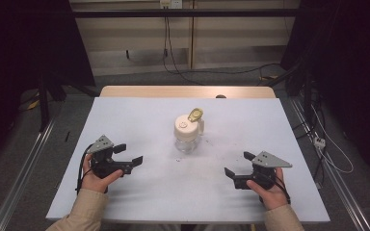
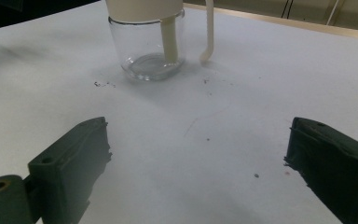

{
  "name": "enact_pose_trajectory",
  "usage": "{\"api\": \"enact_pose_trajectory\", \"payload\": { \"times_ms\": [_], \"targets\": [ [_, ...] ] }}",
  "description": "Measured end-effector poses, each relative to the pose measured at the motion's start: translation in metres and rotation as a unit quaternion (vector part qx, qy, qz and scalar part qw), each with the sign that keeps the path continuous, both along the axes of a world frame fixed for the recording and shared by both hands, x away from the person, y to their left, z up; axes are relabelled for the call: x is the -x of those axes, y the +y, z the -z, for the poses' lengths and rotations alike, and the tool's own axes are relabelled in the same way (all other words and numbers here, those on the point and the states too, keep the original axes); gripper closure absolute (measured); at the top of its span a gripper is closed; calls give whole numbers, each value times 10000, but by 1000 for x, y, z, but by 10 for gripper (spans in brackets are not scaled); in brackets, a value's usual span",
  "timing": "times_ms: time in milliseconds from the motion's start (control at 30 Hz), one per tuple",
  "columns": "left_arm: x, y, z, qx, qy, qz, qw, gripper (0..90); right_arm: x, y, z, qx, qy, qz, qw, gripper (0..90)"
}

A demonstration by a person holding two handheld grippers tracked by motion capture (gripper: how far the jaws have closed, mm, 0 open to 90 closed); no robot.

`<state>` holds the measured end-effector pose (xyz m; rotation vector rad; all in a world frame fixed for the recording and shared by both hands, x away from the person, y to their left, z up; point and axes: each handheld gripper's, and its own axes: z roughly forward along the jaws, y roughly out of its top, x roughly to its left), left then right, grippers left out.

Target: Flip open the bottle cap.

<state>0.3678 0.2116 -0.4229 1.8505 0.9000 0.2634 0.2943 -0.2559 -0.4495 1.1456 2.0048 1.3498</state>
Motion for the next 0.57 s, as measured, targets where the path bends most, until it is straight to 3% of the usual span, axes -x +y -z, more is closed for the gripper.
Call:
{"api": "enact_pose_trajectory", "payload": {
  "times_ms": [567],
  "targets": [
    [7, 23, 7, -57, 44, -161, 9998, 97, 6, -13, 1, 30, -1, 121, 9999, 53]
  ]
}}
